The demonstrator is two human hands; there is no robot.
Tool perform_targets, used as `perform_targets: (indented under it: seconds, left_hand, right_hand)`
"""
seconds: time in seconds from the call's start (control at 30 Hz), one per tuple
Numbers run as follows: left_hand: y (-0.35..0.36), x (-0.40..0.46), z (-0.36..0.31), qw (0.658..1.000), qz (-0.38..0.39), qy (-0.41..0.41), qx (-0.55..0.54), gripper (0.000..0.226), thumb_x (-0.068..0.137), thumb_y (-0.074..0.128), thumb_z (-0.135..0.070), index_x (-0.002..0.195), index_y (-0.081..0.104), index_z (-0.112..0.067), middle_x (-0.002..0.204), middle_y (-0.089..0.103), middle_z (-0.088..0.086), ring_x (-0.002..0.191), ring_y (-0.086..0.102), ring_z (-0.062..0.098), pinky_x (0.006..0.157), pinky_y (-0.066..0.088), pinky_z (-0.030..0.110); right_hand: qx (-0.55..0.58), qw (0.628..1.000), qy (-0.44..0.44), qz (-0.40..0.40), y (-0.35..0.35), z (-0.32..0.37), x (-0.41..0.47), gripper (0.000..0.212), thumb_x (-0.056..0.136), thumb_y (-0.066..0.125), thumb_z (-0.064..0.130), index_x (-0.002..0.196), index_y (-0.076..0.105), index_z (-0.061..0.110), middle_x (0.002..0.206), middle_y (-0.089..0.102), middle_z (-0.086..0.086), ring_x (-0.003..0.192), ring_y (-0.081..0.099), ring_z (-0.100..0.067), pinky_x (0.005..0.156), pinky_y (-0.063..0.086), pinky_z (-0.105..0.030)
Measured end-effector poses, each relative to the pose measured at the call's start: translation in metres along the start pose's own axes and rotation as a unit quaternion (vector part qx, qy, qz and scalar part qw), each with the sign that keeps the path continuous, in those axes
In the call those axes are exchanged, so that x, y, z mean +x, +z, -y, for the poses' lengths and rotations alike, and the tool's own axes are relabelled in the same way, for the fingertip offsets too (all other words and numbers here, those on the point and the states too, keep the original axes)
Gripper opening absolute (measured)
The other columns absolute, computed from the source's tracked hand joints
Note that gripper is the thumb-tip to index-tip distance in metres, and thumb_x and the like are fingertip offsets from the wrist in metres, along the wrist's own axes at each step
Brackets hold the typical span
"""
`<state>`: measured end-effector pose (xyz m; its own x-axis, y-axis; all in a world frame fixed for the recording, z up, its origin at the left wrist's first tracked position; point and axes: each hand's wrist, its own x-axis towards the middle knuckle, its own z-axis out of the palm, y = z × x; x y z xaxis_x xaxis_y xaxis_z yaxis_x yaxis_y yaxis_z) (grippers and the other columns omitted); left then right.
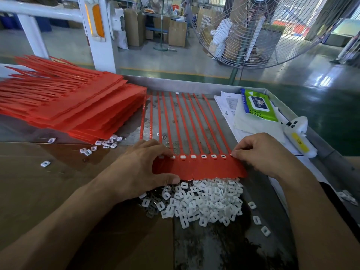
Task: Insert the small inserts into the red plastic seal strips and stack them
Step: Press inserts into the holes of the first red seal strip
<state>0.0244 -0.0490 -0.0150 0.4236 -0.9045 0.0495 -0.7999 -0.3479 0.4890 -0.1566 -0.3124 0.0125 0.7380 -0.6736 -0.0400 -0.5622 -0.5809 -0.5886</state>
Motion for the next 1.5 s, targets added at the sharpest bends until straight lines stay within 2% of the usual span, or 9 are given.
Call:
perform_targets:
  seconds: [0.27,0.47,0.67,0.87,1.0,1.13,1.27,1.4,1.5]
  left_hand:
    - [0.001,0.000,0.000,1.000,0.001,0.001,0.003,0.078,0.068,0.053,-0.090,0.133,0.050,-0.047,0.131,0.045,-0.029,0.122,0.041,-0.003,0.105,0.044,0.032]
    - [0.002,0.000,0.001,1.000,-0.001,0.002,0.003,0.078,0.068,0.053,-0.089,0.133,0.051,-0.047,0.131,0.045,-0.029,0.123,0.041,-0.003,0.106,0.042,0.031]
    - [0.002,0.000,0.002,1.000,-0.004,0.006,-0.002,0.076,0.069,0.055,-0.088,0.133,0.051,-0.046,0.129,0.046,-0.029,0.123,0.042,-0.004,0.106,0.045,0.033]
    - [0.002,0.000,0.003,1.000,-0.003,0.004,-0.006,0.077,0.068,0.054,-0.089,0.133,0.051,-0.047,0.130,0.045,-0.030,0.123,0.041,-0.005,0.106,0.045,0.033]
    - [0.001,0.000,0.004,1.000,-0.004,0.004,-0.007,0.077,0.068,0.054,-0.090,0.132,0.051,-0.048,0.130,0.045,-0.030,0.124,0.040,-0.005,0.107,0.044,0.032]
    - [0.000,-0.001,0.003,1.000,-0.001,0.003,-0.005,0.077,0.068,0.053,-0.090,0.132,0.051,-0.047,0.130,0.045,-0.030,0.123,0.040,-0.004,0.107,0.044,0.033]
    - [0.000,-0.001,0.002,1.000,-0.004,0.007,0.001,0.075,0.070,0.054,-0.088,0.132,0.052,-0.045,0.130,0.046,-0.028,0.124,0.040,-0.003,0.108,0.042,0.033]
    - [-0.001,-0.001,0.000,1.000,-0.001,0.004,0.000,0.076,0.070,0.054,-0.087,0.133,0.052,-0.045,0.129,0.046,-0.028,0.124,0.041,-0.003,0.107,0.042,0.033]
    - [-0.002,-0.001,0.000,1.000,0.000,0.004,0.003,0.075,0.070,0.055,-0.086,0.133,0.052,-0.045,0.130,0.046,-0.027,0.123,0.040,-0.002,0.107,0.042,0.031]
  right_hand:
    - [0.004,1.000,-0.005,-0.018,0.004,-0.001,0.001,0.012,0.090,0.077,0.019,0.081,0.075,0.026,0.076,0.073,0.006,0.064,0.064,-0.007,0.057,0.044,-0.023]
    - [-0.027,0.999,-0.018,-0.023,0.006,0.001,0.002,0.013,0.090,0.075,0.018,0.081,0.075,0.028,0.080,0.073,0.012,0.071,0.067,-0.002,0.051,0.042,-0.014]
    - [-0.019,0.999,-0.029,-0.034,0.003,-0.002,0.001,0.015,0.091,0.071,0.017,0.080,0.074,0.028,0.081,0.074,0.011,0.076,0.067,-0.003,0.061,0.044,-0.022]
    - [0.015,0.999,-0.035,0.001,-0.003,-0.006,0.002,0.022,0.090,0.073,0.005,0.082,0.074,0.025,0.077,0.075,0.003,0.062,0.067,-0.010,0.056,0.050,-0.025]
    - [0.020,0.999,-0.049,0.013,-0.006,-0.007,0.003,0.025,0.089,0.073,0.001,0.081,0.075,0.025,0.077,0.075,0.002,0.069,0.071,-0.019,0.055,0.055,-0.024]
    - [0.015,0.997,-0.077,0.019,-0.004,-0.007,0.005,0.027,0.089,0.075,0.002,0.080,0.076,0.027,0.078,0.075,0.007,0.073,0.069,-0.008,0.064,0.051,-0.023]
    - [0.011,0.997,-0.076,0.030,-0.002,-0.008,0.006,0.030,0.087,0.075,-0.001,0.078,0.077,0.027,0.074,0.073,0.009,0.068,0.064,0.001,0.056,0.042,-0.010]
    - [0.016,0.998,-0.063,0.017,-0.001,-0.008,0.007,0.026,0.092,0.073,0.005,0.084,0.078,0.029,0.075,0.074,0.010,0.065,0.064,0.002,0.052,0.044,-0.010]
    - [0.050,0.998,-0.029,-0.023,-0.001,-0.010,0.006,0.021,0.096,0.067,0.011,0.089,0.075,0.029,0.066,0.071,0.006,0.053,0.062,-0.003,0.044,0.043,-0.017]
